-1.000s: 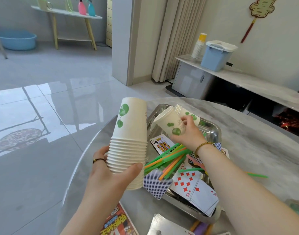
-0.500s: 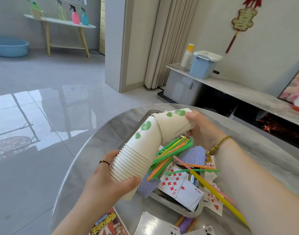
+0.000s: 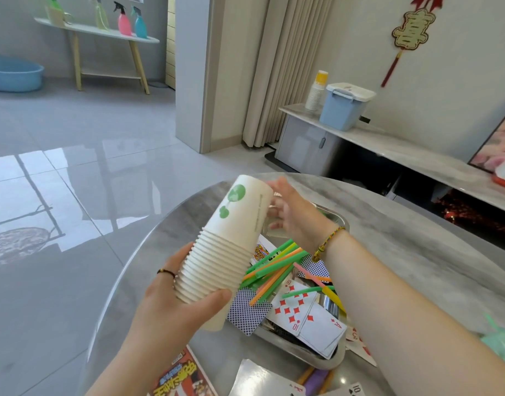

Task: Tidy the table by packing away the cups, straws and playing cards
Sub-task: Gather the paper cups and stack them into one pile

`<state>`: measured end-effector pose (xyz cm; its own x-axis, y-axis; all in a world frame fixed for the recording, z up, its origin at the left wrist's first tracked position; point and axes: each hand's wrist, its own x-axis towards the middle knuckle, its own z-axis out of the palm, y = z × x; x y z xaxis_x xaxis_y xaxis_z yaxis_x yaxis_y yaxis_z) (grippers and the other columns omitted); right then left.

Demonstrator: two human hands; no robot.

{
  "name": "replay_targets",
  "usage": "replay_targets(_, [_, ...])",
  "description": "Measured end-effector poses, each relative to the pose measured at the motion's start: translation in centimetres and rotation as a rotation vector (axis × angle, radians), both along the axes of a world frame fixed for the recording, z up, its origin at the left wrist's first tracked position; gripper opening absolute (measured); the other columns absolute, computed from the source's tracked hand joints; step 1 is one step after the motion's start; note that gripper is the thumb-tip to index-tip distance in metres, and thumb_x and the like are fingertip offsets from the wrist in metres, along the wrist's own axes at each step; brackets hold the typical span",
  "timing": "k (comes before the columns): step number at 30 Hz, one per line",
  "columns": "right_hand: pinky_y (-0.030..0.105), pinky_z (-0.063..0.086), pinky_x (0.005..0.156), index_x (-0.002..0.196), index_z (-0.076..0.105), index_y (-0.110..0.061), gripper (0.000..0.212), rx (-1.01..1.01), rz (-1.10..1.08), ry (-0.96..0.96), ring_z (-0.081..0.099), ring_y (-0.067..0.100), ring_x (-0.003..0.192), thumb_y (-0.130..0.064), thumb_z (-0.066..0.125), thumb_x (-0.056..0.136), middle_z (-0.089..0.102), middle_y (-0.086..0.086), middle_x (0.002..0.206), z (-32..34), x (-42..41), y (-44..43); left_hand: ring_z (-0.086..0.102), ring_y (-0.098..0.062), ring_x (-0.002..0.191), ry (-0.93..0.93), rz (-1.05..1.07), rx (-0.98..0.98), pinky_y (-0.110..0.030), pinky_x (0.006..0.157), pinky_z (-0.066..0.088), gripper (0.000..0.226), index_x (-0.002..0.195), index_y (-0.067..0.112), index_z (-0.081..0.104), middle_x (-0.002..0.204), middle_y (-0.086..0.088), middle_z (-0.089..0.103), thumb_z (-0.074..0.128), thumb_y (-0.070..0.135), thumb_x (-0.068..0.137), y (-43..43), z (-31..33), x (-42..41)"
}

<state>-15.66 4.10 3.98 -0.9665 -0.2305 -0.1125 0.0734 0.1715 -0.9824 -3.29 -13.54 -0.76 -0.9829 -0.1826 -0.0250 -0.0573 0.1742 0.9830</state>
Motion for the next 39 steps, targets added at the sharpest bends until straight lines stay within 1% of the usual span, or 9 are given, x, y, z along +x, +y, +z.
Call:
replay_targets(5, [0.018, 0.045, 0.073, 0.123, 0.042, -0.012, 0.047, 0.483, -0.403, 0.109, 0.051, 0.016, 0.093, -0.036, 0.054, 0.085, 0.048, 0.009, 0.125, -2.1, -3.1, 3.0, 0.052, 0.003, 0.073, -0.004, 0.154, 0.147, -0.016, 0.056, 0.034, 0.055, 0.101, 0.042, 0.049, 0.081, 0.018, 0.057, 0.082, 0.022, 0.062, -0.7, -0.4, -0.5])
replay_targets(9, [0.038, 0.033, 0.101, 0.132, 0.035, -0.013, 0.062, 1.057, -0.400, 0.224, 0.035, 0.031, 0.125, -0.028, 0.061, 0.078, 0.042, 0.011, 0.136, -4.6, -5.9, 5.0, 0.057, 0.004, 0.069, -0.024, 0.170, 0.209, -0.015, 0.056, 0.036, 0.050, 0.091, 0.048, 0.051, 0.081, 0.018, 0.060, 0.076, 0.035, 0.051, -0.5, -0.3, -0.8])
replay_targets(13, [0.041, 0.028, 0.104, 0.138, 0.023, -0.015, 0.073, 1.258, -0.286, 0.243, 0.031, 0.031, 0.128, -0.028, 0.063, 0.078, 0.039, 0.010, 0.140, -6.0, -8.3, 6.0, 0.051, 0.024, 0.064, -0.044, 0.168, 0.162, -0.003, 0.048, 0.036, 0.059, 0.087, 0.052, 0.047, 0.075, 0.020, 0.065, 0.069, 0.032, 0.035, -0.1, -0.5, -0.8])
replay_targets(16, [0.042, 0.030, 0.102, 0.137, 0.023, -0.016, 0.077, 1.322, -0.252, 0.190, 0.037, 0.033, 0.124, -0.028, 0.067, 0.074, 0.042, 0.013, 0.137, -6.6, -9.2, 6.1, 0.050, 0.026, 0.064, -0.012, 0.160, 0.150, 0.005, 0.046, 0.033, 0.064, 0.089, 0.050, 0.049, 0.068, 0.045, 0.056, 0.069, 0.028, 0.033, 0.1, -1.1, -0.9])
replay_targets(19, [0.039, 0.033, 0.098, 0.131, 0.030, -0.014, 0.073, 1.434, -0.221, 0.144, 0.040, 0.034, 0.119, -0.032, 0.068, 0.071, 0.044, 0.015, 0.131, -6.8, -9.4, 6.1, 0.051, 0.026, 0.065, -0.004, 0.142, 0.150, 0.005, 0.046, 0.032, 0.066, 0.088, 0.050, 0.049, 0.068, 0.048, 0.053, 0.071, 0.033, 0.028, 0.0, -1.1, -0.8])
replay_targets(24, [0.035, 0.045, 0.074, 0.120, 0.034, -0.013, 0.062, 1.256, -0.272, 0.029, 0.054, 0.030, 0.088, -0.026, 0.068, 0.070, 0.053, 0.009, 0.101, -6.6, -8.0, 5.5, 0.054, 0.020, 0.071, -0.016, 0.110, 0.172, 0.003, 0.047, 0.035, 0.059, 0.090, 0.050, 0.052, 0.081, 0.044, 0.055, 0.071, 0.034, 0.036, -0.7, -1.0, -0.9])
replay_targets(28, [0.033, 0.042, 0.075, 0.124, 0.032, -0.012, 0.064, 0.779, -0.420, 0.056, 0.049, 0.021, 0.086, -0.021, 0.068, 0.072, 0.048, 0.002, 0.098, -5.5, -6.0, 5.3, 0.057, 0.016, 0.066, -0.008, 0.103, 0.231, -0.002, 0.044, 0.040, 0.051, 0.088, 0.047, 0.052, 0.074, 0.040, 0.059, 0.079, 0.033, 0.047, -1.3, -0.7, -1.1])
replay_targets(33, [0.025, 0.042, 0.068, 0.124, 0.032, -0.012, 0.065, 0.413, -0.522, 0.106, 0.050, 0.013, 0.079, -0.024, 0.070, 0.073, 0.047, -0.003, 0.094, -2.3, -1.5, 5.1, 0.061, 0.008, 0.069, -0.001, 0.065, 0.222, -0.019, 0.061, 0.045, 0.058, 0.095, 0.051, 0.051, 0.079, 0.020, 0.067, 0.074, 0.040, 0.043, -1.4, 0.0, -0.6])
replay_targets(39, [0.022, 0.039, 0.053, 0.116, 0.043, -0.007, 0.043, -0.015, -0.298, -0.029, 0.048, 0.016, 0.065, -0.026, 0.057, 0.080, 0.054, 0.006, 0.085, 2.2, 6.5, 6.1, 0.054, 0.018, 0.068, 0.050, -0.140, 0.146, -0.002, 0.048, 0.041, 0.055, 0.086, 0.057, 0.047, 0.085, 0.017, 0.061, 0.076, 0.035, 0.045, -0.5, 1.5, 1.4])
